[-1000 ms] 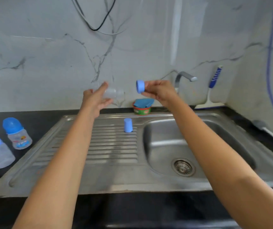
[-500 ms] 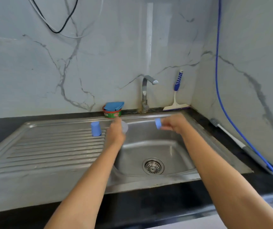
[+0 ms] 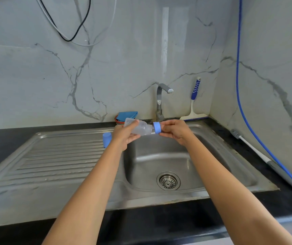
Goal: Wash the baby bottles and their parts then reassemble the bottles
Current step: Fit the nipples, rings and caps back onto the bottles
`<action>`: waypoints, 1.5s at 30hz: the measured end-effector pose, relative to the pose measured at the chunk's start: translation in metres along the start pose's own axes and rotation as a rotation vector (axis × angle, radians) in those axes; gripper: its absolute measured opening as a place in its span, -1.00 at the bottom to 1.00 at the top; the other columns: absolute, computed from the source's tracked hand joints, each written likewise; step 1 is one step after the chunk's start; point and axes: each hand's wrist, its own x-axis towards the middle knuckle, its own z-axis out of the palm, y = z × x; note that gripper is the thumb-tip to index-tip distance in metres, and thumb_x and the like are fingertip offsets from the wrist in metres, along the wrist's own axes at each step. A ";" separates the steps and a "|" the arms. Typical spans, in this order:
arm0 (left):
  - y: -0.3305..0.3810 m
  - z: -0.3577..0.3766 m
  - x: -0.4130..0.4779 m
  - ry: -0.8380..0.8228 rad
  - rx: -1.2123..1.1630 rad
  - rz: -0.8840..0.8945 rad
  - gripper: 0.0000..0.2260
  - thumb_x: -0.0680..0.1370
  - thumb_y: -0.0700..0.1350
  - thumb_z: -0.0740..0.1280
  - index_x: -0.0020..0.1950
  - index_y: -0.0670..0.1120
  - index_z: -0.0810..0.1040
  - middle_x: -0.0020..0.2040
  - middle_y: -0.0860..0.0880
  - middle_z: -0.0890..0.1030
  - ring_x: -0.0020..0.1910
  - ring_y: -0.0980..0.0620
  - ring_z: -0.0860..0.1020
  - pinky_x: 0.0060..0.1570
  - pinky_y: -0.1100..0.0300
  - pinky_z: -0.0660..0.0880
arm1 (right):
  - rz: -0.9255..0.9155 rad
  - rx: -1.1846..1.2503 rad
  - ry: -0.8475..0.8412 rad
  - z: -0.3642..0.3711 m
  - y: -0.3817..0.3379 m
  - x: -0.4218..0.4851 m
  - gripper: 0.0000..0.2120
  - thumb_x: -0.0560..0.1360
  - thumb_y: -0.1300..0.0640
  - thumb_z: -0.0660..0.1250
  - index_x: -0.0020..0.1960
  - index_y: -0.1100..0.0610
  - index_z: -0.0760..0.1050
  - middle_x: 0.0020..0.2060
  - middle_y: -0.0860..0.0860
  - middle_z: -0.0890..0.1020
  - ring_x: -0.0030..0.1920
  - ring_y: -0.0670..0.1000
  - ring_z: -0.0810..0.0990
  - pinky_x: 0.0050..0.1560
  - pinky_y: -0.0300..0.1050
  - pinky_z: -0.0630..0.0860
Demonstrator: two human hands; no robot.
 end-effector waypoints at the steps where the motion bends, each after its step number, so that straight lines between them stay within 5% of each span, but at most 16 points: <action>1: 0.001 0.000 -0.001 -0.007 -0.034 -0.017 -0.58 0.44 -0.08 0.50 0.20 -0.23 0.49 0.15 -0.18 0.58 0.05 -0.12 0.62 -0.13 0.10 0.64 | -0.015 0.002 -0.005 0.003 -0.001 -0.001 -0.90 0.47 0.45 0.33 -0.05 0.32 0.53 -0.13 0.20 0.61 -0.15 0.11 0.64 -0.19 -0.10 0.66; 6: 0.005 0.004 -0.010 -0.009 -0.142 -0.051 -0.54 0.45 -0.08 0.50 0.25 -0.25 0.47 0.14 -0.19 0.58 0.08 -0.12 0.62 -0.29 0.17 0.64 | -0.062 0.007 -0.029 0.013 0.000 -0.002 -0.87 0.46 0.46 0.33 -0.03 0.30 0.54 -0.08 0.19 0.61 -0.12 0.11 0.64 -0.12 -0.07 0.66; 16: 0.005 0.001 -0.018 -0.001 -0.253 -0.140 -0.54 0.45 -0.07 0.50 0.25 -0.22 0.48 0.16 -0.21 0.54 0.10 -0.18 0.61 -0.19 0.09 0.65 | -0.196 -0.185 -0.148 0.020 -0.001 -0.009 -0.64 0.38 0.34 0.49 0.13 0.19 0.52 -0.11 0.16 0.62 -0.12 0.05 0.64 0.00 -0.07 0.63; 21: 0.009 -0.001 -0.022 -0.011 -0.212 -0.195 -0.69 0.50 -0.06 0.45 0.13 -0.20 0.52 -0.02 -0.17 0.55 0.05 -0.24 0.61 -0.11 0.09 0.64 | -0.293 -0.232 -0.139 0.027 0.001 -0.009 -0.70 0.36 0.36 0.50 0.05 0.18 0.56 -0.17 0.10 0.64 -0.14 0.03 0.64 -0.05 -0.07 0.63; 26: 0.012 -0.007 -0.023 -0.008 -0.208 -0.269 -0.76 0.51 -0.04 0.43 -0.05 -0.19 0.50 -0.03 -0.21 0.55 -0.18 -0.25 0.61 -0.33 0.13 0.62 | -0.327 -0.277 -0.124 0.032 0.001 -0.011 -0.66 0.33 0.38 0.51 0.06 0.20 0.57 -0.08 0.09 0.65 -0.16 -0.05 0.64 -0.12 -0.21 0.61; 31: 0.006 -0.016 -0.024 0.000 -0.259 -0.286 -0.64 0.50 0.01 0.43 0.14 -0.21 0.52 0.11 -0.24 0.56 -0.19 -0.20 0.64 -0.51 0.21 0.57 | -0.331 -0.338 -0.148 0.039 -0.001 -0.008 -0.63 0.33 0.36 0.52 0.10 0.22 0.56 -0.09 0.14 0.64 -0.16 -0.04 0.61 -0.16 -0.29 0.57; 36: 0.000 -0.019 -0.023 -0.028 -0.323 -0.170 -0.70 0.49 -0.04 0.45 0.05 -0.23 0.54 0.10 -0.23 0.57 0.06 -0.22 0.62 -0.20 0.09 0.64 | -0.347 -0.469 -0.135 0.040 -0.009 -0.003 -0.68 0.36 0.23 0.52 0.10 0.15 0.58 -0.16 0.15 0.66 -0.17 -0.01 0.66 -0.02 -0.13 0.62; 39: -0.002 -0.019 -0.023 -0.076 -0.352 -0.086 -0.66 0.49 -0.11 0.45 0.16 -0.27 0.51 0.14 -0.24 0.58 0.14 -0.15 0.59 -0.02 0.03 0.62 | -0.266 -0.374 -0.168 0.042 -0.013 -0.003 -0.74 0.41 0.23 0.48 0.07 0.26 0.56 -0.20 0.16 0.66 -0.19 0.06 0.69 -0.03 -0.09 0.64; 45: -0.004 -0.026 -0.022 -0.186 -0.218 0.051 -0.68 0.49 -0.23 0.42 0.21 -0.25 0.47 0.16 -0.22 0.60 0.11 -0.08 0.62 0.04 0.08 0.60 | -0.017 -0.274 -0.102 0.052 -0.009 0.003 -0.57 0.46 0.00 0.43 0.02 0.41 0.56 -0.23 0.23 0.64 -0.33 0.07 0.66 -0.13 -0.06 0.66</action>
